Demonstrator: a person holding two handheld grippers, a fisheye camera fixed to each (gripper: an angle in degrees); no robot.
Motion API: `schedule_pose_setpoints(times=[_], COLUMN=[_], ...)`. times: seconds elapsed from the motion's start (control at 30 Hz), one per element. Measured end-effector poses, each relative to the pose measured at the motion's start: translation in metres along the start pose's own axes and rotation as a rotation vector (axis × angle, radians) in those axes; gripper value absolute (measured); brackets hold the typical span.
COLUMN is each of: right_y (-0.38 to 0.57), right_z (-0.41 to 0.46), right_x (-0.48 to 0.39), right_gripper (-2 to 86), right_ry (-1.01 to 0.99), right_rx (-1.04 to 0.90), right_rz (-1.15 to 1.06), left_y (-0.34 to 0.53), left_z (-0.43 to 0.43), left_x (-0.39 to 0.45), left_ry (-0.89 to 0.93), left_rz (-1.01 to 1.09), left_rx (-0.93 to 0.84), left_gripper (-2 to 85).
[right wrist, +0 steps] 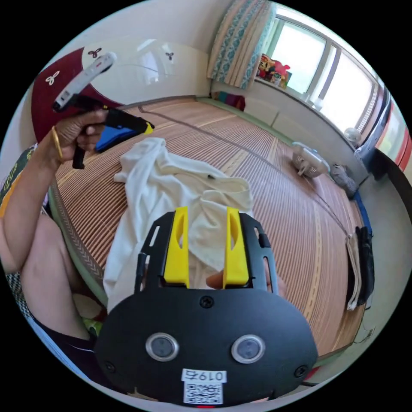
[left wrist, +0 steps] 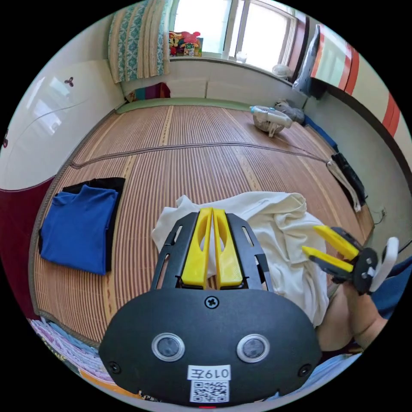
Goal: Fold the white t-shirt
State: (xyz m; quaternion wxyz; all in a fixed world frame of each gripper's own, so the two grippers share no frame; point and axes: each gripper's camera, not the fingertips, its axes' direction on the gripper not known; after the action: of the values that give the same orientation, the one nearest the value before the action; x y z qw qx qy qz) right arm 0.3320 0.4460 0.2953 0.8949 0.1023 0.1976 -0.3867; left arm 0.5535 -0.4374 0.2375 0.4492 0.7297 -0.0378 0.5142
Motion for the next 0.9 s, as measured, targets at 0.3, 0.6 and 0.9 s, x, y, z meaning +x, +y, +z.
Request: schedule_pose_setpoints(times=[0.3,0.6,0.9], right_y=[0.025,0.051,0.065], right_z=[0.046,0.055,0.045], right_x=[0.051,0.130,0.189], right_gripper=[2.7,-0.2,-0.8], right_ry=[-0.091,-0.369,-0.349], right_rx=[-0.070,-0.012,0.007], right_rz=[0.083,0.150,0.163], left_y=[0.009,0.028,0.034], left_z=[0.035,0.035,0.087], left_x=[0.012,0.012,0.049], left_ry=[-0.151,-0.071,-0.137], left_rz=[0.152,0.236,0.339], left_rx=[-0.090,0.145,-0.138], left_gripper=[0.7,0.8,1.4])
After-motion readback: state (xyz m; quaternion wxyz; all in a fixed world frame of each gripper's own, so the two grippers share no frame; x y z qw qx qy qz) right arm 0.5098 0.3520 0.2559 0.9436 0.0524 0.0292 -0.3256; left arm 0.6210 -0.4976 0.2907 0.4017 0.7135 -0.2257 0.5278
